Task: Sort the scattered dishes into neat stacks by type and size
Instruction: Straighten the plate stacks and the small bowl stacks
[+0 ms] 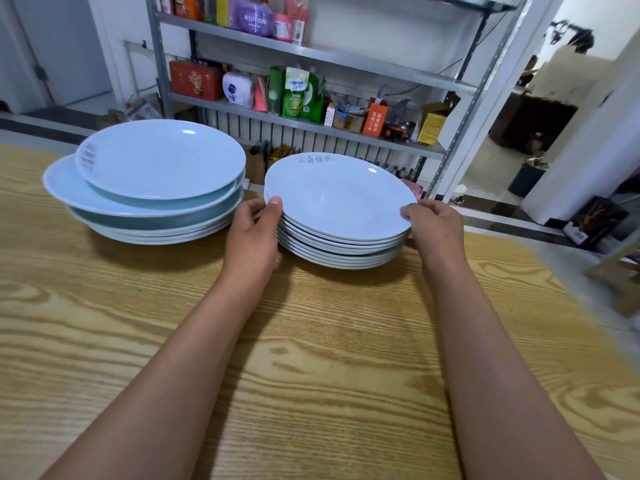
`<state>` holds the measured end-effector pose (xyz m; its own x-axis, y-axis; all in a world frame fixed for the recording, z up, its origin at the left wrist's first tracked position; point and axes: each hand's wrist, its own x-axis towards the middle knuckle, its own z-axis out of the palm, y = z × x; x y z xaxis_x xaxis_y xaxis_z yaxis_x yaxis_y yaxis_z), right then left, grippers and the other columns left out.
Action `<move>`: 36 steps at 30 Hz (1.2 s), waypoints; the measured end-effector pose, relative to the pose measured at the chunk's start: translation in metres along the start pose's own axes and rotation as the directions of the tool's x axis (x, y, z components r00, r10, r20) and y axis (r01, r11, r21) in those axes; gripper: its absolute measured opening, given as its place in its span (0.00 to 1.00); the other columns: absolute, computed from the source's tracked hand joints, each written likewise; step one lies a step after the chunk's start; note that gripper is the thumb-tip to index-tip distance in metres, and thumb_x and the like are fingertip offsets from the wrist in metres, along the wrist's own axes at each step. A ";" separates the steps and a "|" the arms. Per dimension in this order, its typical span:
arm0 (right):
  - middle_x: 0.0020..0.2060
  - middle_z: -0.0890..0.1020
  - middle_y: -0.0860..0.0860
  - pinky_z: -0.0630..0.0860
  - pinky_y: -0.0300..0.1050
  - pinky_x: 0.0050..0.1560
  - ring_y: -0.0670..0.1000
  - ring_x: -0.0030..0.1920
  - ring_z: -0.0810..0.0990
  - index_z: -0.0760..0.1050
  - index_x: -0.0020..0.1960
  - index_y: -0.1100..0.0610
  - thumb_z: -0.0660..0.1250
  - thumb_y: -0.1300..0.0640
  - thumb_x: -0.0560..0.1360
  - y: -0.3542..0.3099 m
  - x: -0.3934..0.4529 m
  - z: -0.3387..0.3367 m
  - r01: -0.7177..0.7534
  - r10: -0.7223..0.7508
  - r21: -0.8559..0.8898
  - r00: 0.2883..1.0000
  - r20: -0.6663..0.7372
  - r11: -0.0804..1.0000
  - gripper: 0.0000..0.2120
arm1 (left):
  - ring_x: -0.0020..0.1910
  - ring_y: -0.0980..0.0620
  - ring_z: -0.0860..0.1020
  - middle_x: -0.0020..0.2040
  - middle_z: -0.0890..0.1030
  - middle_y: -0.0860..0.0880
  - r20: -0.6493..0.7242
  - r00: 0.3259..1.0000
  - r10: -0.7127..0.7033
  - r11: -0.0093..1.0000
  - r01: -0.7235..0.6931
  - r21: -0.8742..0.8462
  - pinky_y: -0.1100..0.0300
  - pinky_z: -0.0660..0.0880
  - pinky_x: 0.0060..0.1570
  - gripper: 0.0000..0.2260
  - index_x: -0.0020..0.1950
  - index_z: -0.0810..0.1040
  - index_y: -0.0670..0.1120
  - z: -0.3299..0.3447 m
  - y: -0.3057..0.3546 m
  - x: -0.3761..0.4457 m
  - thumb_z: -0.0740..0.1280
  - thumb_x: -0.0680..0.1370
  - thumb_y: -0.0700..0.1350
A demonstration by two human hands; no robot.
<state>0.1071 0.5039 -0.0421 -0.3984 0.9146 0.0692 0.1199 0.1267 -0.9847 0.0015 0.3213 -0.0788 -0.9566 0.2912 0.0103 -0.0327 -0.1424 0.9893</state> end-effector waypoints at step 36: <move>0.24 0.62 0.50 0.53 0.33 0.20 0.46 0.17 0.57 0.67 0.44 0.55 0.61 0.58 0.77 -0.023 0.002 -0.023 -0.242 0.199 0.186 0.954 0.224 0.952 0.05 | 0.48 0.51 0.73 0.53 0.76 0.47 0.012 0.984 0.179 0.769 -0.148 0.622 0.59 0.67 0.45 0.19 0.48 0.76 0.47 0.010 0.015 -0.014 0.73 0.68 0.60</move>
<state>0.1249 0.5116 -0.0160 -0.5600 0.8118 -0.1655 0.0413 -0.1721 -0.9842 0.0171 0.3242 -0.0627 -0.9434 0.2726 0.1890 0.2963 0.4360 0.8498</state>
